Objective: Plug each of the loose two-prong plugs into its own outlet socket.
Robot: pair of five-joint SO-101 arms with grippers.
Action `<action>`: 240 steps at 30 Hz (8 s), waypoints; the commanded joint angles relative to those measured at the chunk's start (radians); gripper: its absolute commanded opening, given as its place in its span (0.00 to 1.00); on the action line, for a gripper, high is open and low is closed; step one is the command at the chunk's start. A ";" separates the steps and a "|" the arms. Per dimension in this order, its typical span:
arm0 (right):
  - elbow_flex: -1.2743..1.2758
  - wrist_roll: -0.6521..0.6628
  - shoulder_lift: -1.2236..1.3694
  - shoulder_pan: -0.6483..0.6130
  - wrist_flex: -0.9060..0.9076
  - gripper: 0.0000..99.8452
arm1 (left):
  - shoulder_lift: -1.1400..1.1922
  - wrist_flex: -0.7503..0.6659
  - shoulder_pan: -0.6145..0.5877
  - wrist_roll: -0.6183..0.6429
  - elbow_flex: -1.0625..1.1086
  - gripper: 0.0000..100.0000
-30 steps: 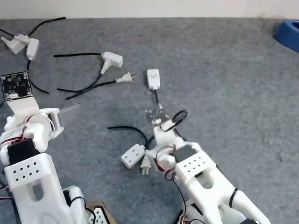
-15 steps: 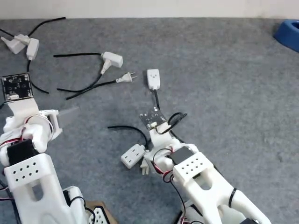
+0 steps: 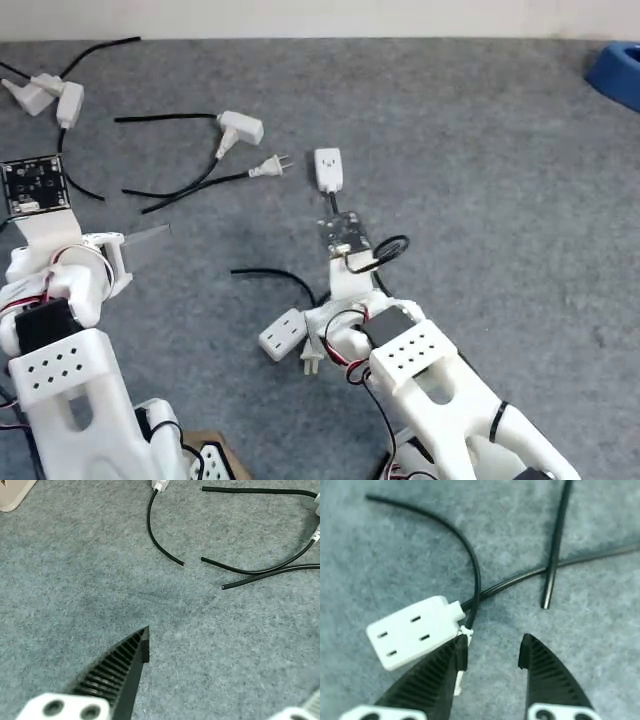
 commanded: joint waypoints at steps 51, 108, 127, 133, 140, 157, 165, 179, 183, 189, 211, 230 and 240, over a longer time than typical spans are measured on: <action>0.102 0.018 0.275 -0.124 -0.285 0.13 | -0.015 0.006 -0.088 -0.049 -0.002 0.50; -0.657 0.032 0.036 -0.004 0.133 0.01 | -0.005 0.031 0.647 0.035 -0.002 0.50; -0.647 0.112 -0.008 -0.053 0.417 0.01 | -0.004 -0.026 0.547 0.032 0.008 0.50; -0.542 0.149 -0.012 0.001 0.417 0.01 | -0.004 -0.026 0.549 0.032 0.010 0.50; -0.466 0.146 -0.008 0.005 0.374 0.01 | -0.005 -0.029 0.518 0.029 0.007 0.50; -0.492 0.367 0.090 -0.085 0.383 0.01 | -0.007 -0.130 0.065 0.011 -0.025 0.50; -0.645 0.364 0.318 -0.136 0.371 0.01 | -0.007 -0.058 0.058 0.014 -0.065 0.50; -0.636 0.310 0.329 -0.179 0.380 0.01 | -0.005 -0.060 0.058 0.012 -0.065 0.50; -0.621 0.308 0.329 -0.179 0.380 0.01 | -0.005 -0.058 0.058 0.012 -0.067 0.50; -0.616 0.308 0.331 -0.179 0.378 0.01 | -0.005 -0.058 0.058 0.012 -0.070 0.50; -0.433 0.295 0.472 -0.168 0.154 0.01 | -0.007 -0.060 0.025 0.012 -0.073 0.50; -0.297 0.279 0.616 -0.163 0.176 0.01 | -0.007 0.028 0.027 -0.051 -0.088 0.50; -0.309 0.328 0.697 -0.130 0.285 0.01 | -0.007 0.166 0.024 -0.094 -0.171 0.50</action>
